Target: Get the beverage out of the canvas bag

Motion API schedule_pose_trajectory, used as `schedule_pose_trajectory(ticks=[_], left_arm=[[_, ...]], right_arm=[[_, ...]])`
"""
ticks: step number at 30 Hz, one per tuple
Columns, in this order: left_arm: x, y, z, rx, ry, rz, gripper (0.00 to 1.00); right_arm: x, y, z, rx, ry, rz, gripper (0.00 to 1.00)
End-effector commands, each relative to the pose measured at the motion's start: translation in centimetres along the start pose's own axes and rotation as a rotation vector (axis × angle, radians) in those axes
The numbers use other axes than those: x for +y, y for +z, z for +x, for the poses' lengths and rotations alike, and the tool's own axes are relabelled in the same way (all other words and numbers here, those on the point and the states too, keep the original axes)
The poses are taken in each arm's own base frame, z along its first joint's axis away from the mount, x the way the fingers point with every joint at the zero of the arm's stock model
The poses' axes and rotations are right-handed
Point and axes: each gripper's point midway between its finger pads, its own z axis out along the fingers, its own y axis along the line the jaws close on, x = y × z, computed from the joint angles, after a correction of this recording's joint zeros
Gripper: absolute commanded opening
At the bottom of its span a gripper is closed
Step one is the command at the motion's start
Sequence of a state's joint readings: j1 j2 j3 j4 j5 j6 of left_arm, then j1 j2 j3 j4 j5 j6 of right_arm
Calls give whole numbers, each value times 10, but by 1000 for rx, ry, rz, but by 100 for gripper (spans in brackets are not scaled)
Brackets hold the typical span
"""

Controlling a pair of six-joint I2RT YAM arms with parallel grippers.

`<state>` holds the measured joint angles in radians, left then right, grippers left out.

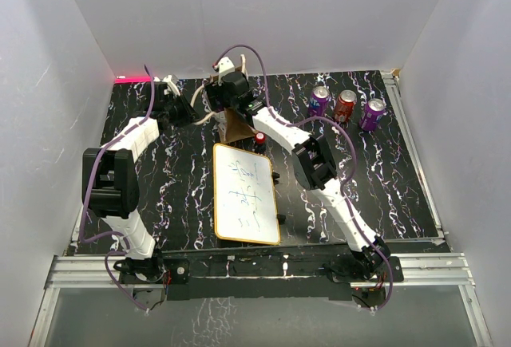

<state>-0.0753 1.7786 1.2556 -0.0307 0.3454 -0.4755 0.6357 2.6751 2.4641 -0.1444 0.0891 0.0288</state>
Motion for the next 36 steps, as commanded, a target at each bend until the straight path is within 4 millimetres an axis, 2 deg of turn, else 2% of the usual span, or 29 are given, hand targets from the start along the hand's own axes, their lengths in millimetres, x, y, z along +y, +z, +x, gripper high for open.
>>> schedule_pose_trajectory(ticks=[1,4,6,11,12,15,18,22,29,36], left_arm=[[-8,-8,-8,-19,14,28,0],[-9,-7,-7,-16,13,30,0],[-8,-7,-7,-16,11,31,0],[-8,-6,-7,-13,9,30,0],[-7,-6,-6,-13,9,29,0],[-7,-6,-6,-13,10,25,0],[-6,-5,-6,-11,10,22,0],[-6,-6,-6,-13,12,21,0],[-5,-6,-6,-14,14,20,0],[-6,-6,-6,-14,12,25,0]], right_arm=[[-5,10,26,34,-31,36,76],[-3,6,9,2,-27,38,59],[1,1,-11,-37,-26,36,49],[7,-19,-74,-165,-2,35,30],[7,-26,-92,-198,12,35,26],[7,-43,-128,-275,52,30,19],[8,-57,-155,-338,82,22,14],[6,-67,-176,-389,98,29,8],[2,-85,-206,-458,115,42,8],[-3,-118,-245,-523,125,53,8]])
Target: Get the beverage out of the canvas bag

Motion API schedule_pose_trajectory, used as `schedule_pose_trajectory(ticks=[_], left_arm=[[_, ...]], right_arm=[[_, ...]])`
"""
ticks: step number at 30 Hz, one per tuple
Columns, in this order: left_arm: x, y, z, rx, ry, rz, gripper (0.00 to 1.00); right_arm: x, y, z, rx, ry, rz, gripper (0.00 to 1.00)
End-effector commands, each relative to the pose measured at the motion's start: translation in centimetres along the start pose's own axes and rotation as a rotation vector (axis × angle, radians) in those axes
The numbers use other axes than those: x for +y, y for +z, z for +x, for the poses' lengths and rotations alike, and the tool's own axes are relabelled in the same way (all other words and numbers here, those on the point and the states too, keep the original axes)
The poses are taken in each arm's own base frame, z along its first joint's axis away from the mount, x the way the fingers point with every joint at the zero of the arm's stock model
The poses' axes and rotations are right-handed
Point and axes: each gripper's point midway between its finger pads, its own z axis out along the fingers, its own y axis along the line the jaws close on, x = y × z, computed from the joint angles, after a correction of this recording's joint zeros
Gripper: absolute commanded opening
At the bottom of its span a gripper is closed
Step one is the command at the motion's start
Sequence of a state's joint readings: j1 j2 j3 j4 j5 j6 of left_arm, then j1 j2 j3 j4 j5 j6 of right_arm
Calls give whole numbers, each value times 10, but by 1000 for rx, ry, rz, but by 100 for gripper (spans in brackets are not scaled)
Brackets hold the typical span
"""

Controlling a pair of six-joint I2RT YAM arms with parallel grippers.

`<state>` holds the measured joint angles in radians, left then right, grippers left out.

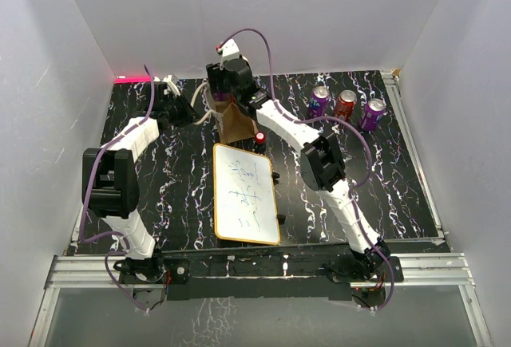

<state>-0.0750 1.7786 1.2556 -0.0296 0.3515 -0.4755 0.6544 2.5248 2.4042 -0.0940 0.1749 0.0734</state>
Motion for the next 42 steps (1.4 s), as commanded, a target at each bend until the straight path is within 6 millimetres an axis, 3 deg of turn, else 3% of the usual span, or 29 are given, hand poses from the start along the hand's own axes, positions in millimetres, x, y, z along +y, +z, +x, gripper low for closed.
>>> schedule_pose_trajectory(ticks=[1,9,15,19,21,23,30,32,36,42], left_arm=[[-5,-6,-6,-14,11,20,0],[-4,-5,-5,-13,13,15,0],[-3,-5,-6,-14,16,6,0],[-3,-4,-5,-10,14,9,0],[-3,-4,-5,-9,13,11,0],[-2,-3,-4,-5,10,12,0],[0,-1,-2,2,8,8,0],[0,0,-1,5,7,7,0],[1,1,0,9,7,5,0],[5,2,1,12,13,-11,0]], right_arm=[[2,-63,-180,-387,80,-11,8],[-10,-107,-226,-421,95,8,8],[-20,-147,-220,-353,72,24,8],[-34,-180,-177,-254,28,47,8],[-49,-212,-163,-228,17,83,8],[-64,-234,-132,-174,14,125,8],[-158,-298,-12,17,92,325,8],[-182,-312,7,18,107,382,8],[-216,-322,25,-10,120,452,8],[-235,-303,26,-71,107,481,8]])
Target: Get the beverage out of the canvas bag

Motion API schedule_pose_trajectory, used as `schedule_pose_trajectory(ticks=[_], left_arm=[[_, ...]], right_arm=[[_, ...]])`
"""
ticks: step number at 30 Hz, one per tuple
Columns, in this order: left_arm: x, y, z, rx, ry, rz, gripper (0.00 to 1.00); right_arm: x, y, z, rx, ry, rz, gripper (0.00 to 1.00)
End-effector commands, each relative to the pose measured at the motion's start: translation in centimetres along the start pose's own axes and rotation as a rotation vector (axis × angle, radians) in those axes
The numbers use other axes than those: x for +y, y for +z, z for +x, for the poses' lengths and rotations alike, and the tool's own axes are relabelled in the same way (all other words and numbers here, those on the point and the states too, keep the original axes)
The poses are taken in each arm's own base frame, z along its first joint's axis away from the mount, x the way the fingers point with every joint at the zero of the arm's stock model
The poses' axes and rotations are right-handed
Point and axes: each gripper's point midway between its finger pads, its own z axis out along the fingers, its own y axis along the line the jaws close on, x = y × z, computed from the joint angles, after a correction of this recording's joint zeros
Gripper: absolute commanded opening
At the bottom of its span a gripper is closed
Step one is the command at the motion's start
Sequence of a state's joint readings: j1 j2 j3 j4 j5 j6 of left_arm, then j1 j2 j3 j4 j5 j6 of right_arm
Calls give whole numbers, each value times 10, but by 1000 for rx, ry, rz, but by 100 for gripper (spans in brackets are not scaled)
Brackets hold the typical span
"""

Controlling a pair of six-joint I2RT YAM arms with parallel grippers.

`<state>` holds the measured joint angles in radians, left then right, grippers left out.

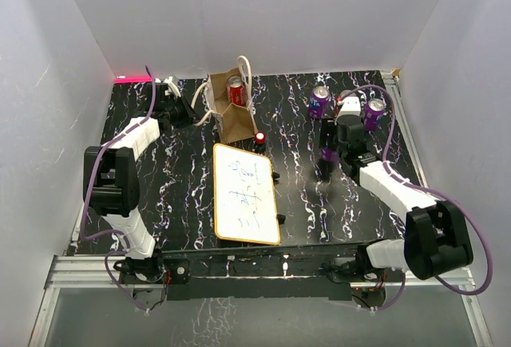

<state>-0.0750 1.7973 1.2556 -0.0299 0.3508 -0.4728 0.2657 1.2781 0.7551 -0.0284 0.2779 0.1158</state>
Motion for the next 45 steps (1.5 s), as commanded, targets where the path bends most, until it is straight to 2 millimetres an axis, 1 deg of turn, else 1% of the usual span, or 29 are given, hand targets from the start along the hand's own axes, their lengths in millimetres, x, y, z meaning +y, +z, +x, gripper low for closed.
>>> schedule_pose_trajectory(ticks=[1,5,7,8,9,13,16,20,26,28,31,34,36,41,43,45], left_arm=[[0,-4,-4,-6,17,-2,0],[1,-2,-3,1,15,-2,0],[1,-2,-3,1,15,-3,0],[1,-2,-3,1,15,-2,0],[1,-2,-3,2,15,-2,0],[0,-2,-3,1,17,-3,0],[0,-2,-4,1,17,-1,0],[-1,-2,-4,1,13,3,0],[-1,-2,-3,4,11,7,0],[-1,-2,-3,3,11,6,0],[-2,-2,-3,1,12,8,0],[-2,-3,-4,0,11,10,0],[-3,-3,-4,0,10,12,0],[-2,-4,-4,-4,14,7,0],[-3,-5,-5,-7,15,8,0],[-3,-5,-5,-9,16,11,0]], right_arm=[[13,6,-103,-378,106,-43,8],[15,25,-116,-444,126,-34,8],[18,41,-116,-448,123,-30,8],[19,45,-122,-465,125,-31,8],[21,51,-122,-467,122,-30,8],[20,65,-127,-496,123,-10,8],[21,74,-124,-490,126,-9,8],[24,76,-116,-490,145,-24,8],[24,82,-97,-473,155,-24,8],[25,85,-91,-459,150,-26,10],[28,87,-85,-439,140,-43,20],[31,92,-77,-407,130,-54,22],[33,93,-73,-395,125,-63,26],[29,95,-68,-351,109,-37,52],[28,93,-70,-336,97,-33,68],[28,87,-74,-330,79,-41,79]])
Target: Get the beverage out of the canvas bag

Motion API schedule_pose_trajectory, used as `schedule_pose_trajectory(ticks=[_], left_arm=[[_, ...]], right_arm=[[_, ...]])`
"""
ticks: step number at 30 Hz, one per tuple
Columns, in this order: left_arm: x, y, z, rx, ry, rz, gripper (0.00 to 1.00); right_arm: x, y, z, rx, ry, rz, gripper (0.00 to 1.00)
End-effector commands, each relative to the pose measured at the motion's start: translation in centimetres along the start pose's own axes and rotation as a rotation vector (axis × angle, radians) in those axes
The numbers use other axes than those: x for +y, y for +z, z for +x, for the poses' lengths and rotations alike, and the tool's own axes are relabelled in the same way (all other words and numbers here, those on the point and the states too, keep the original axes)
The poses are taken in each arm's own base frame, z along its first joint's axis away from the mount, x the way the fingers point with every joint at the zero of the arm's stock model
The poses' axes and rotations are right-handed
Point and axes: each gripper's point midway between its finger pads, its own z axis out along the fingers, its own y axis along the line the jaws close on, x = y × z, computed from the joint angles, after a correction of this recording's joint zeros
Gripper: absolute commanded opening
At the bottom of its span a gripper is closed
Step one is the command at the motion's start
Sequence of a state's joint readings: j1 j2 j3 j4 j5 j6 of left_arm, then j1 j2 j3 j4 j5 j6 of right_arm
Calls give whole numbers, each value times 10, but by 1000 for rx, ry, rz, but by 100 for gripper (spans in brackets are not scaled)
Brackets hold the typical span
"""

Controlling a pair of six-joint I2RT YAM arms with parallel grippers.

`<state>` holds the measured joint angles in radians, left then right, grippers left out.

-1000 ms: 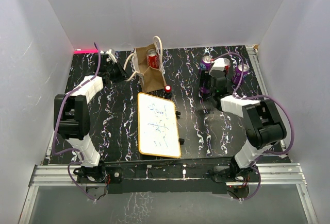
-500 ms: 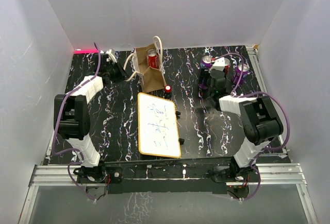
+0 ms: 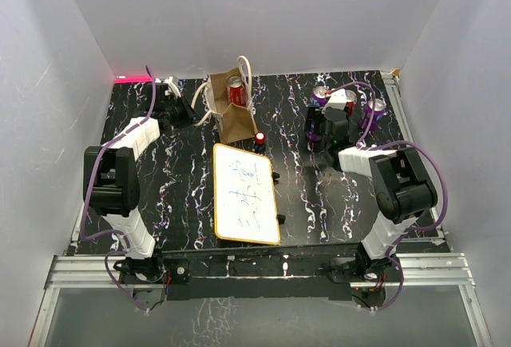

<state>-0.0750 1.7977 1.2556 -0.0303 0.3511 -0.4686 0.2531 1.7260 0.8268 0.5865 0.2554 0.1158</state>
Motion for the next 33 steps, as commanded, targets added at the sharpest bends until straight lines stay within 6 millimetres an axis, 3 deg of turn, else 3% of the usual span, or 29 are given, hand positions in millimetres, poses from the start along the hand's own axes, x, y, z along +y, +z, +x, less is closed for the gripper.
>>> schedule_pose_trajectory(ticks=[1,5,9,13,15,17,20,24,29,32,33], left_arm=[[-4,-5,-6,-10,12,12,0],[-6,-7,-7,-13,12,16,0],[-7,-7,-7,-16,12,19,0],[-6,-6,-6,-12,9,22,0],[-6,-4,-5,-6,5,23,0],[-5,-3,-4,-2,3,23,0],[-4,-2,-3,3,0,20,0],[-5,-3,-4,1,5,20,0],[-3,-7,-7,-11,19,3,0],[-3,-7,-8,-14,21,3,0],[-4,-7,-8,-13,22,5,0]], right_arm=[[2,-6,-55,-99,6,-9,82],[3,-26,-57,-53,5,-29,86],[16,-59,-31,53,55,-119,87],[50,-98,8,154,38,-259,87],[68,-114,17,187,22,-319,86],[89,-125,16,194,-4,-373,86],[131,-136,-1,164,-42,-460,86],[195,-128,-46,128,-36,-551,86],[251,-101,-88,90,12,-558,81],[277,-76,-93,115,39,-549,77],[287,-65,-84,138,35,-543,76]])
